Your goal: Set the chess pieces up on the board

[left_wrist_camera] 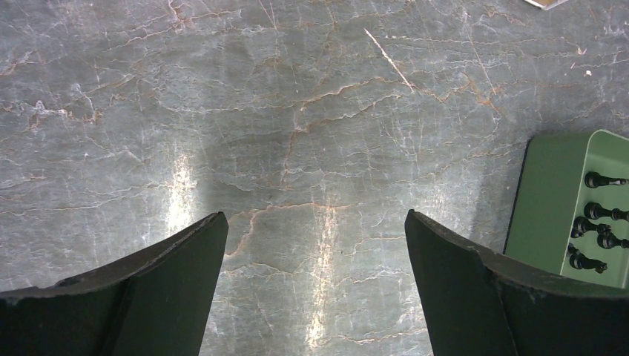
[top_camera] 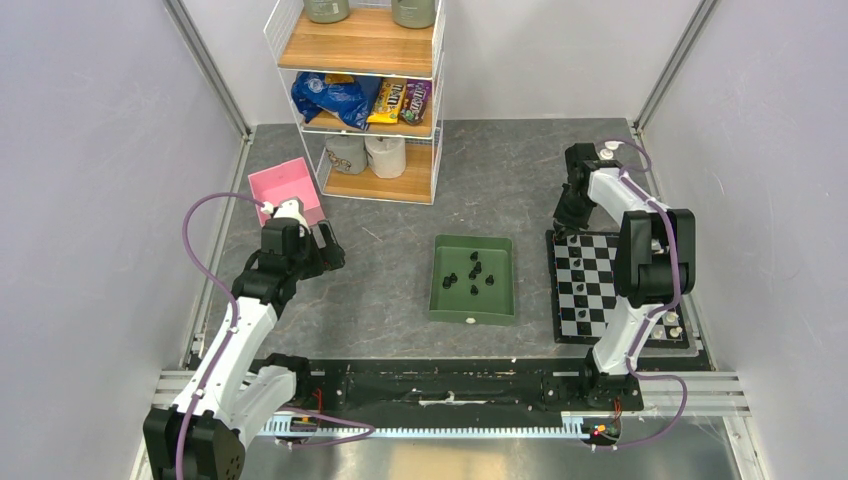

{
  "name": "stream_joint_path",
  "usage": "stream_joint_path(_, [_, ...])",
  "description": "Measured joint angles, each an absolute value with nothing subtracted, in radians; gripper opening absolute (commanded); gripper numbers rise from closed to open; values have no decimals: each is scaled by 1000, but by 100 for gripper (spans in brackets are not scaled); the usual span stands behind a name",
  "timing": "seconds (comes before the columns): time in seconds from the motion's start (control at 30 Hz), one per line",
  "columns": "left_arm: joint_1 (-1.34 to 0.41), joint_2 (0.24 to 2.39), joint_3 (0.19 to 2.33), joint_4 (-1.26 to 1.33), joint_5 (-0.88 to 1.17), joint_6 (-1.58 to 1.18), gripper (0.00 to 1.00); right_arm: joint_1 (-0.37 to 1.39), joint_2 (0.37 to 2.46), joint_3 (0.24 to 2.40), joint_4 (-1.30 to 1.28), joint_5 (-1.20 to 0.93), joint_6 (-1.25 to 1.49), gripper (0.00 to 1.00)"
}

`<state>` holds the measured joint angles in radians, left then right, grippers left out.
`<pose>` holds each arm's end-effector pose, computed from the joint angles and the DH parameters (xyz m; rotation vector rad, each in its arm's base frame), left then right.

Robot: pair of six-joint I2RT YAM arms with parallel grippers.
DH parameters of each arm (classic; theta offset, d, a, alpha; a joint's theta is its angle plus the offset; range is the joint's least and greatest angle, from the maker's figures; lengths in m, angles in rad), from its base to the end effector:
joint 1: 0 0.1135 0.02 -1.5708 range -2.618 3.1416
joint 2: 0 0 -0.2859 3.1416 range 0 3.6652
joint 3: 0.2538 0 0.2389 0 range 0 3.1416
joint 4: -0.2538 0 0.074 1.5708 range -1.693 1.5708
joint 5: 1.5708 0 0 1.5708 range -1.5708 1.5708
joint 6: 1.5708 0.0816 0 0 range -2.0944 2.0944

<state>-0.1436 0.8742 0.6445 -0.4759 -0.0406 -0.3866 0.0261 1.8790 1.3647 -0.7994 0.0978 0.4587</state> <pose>0.1923 -0.0245 0.2377 -0.2984 2.2669 -0.2318 0.3771 0.0019 0.1743 0.6334 2.7977 -0.0473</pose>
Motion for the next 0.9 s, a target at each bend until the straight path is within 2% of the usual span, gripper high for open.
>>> stream_joint_path(0.9, [-144, 879, 645, -476, -40, -387, 97, 26, 1850, 1329, -797, 95, 443, 21])
